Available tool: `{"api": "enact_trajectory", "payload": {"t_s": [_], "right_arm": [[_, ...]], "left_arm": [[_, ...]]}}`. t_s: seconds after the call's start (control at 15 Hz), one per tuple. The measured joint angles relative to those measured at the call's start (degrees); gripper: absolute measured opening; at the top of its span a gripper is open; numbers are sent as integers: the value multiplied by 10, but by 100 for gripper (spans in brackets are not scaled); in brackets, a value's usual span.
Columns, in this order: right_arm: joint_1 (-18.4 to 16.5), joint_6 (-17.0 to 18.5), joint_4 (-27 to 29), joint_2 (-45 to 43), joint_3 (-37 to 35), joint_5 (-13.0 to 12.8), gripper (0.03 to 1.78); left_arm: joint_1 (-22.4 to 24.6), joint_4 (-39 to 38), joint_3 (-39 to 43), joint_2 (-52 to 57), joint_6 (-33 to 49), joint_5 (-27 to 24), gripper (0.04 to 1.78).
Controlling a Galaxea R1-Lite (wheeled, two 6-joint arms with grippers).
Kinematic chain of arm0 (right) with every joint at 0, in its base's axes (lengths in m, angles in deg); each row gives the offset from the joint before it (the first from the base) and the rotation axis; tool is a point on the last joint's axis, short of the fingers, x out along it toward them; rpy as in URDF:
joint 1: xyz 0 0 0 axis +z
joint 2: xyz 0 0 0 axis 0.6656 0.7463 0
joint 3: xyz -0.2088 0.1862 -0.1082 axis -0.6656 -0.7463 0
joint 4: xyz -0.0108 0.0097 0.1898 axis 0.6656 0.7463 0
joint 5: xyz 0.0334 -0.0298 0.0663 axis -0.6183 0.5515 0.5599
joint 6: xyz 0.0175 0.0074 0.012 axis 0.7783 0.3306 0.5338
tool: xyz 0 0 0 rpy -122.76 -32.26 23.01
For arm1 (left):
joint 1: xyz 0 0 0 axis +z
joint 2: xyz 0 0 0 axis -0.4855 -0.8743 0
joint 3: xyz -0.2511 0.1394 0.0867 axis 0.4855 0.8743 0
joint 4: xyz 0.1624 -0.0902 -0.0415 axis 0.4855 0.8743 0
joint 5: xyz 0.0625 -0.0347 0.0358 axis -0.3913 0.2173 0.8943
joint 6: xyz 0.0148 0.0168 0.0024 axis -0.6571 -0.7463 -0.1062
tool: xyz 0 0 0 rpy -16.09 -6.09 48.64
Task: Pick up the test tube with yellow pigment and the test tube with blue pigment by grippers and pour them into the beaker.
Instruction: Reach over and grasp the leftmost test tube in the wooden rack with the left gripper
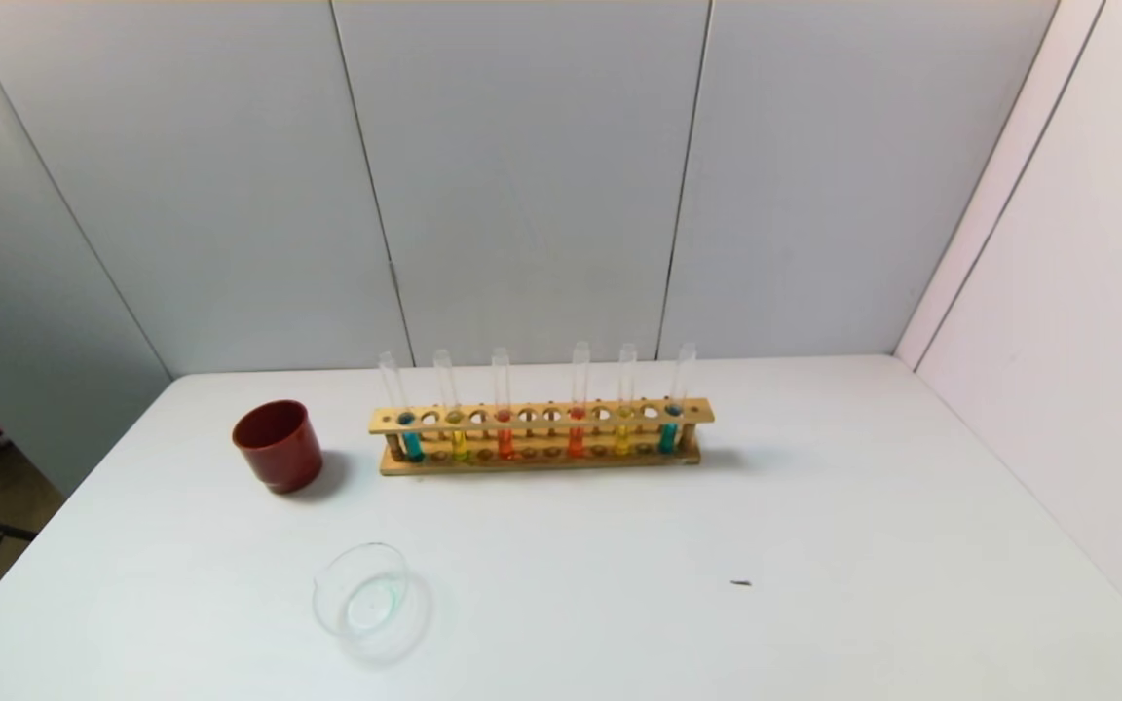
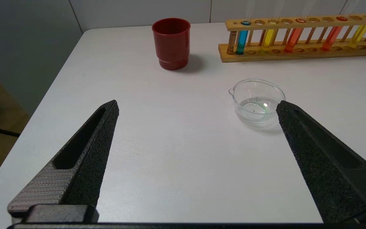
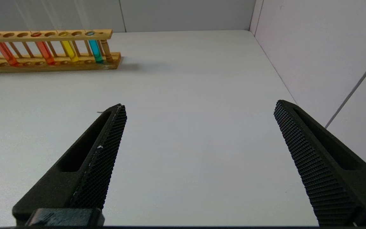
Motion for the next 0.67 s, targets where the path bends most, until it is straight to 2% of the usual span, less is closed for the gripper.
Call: {"api": "enact_trajectory", "payload": {"t_s": [0.67], "right_arm": [[0,0,0,0,0,0,170]], "left_arm": [[0,0,0,0,0,0,175]]}}
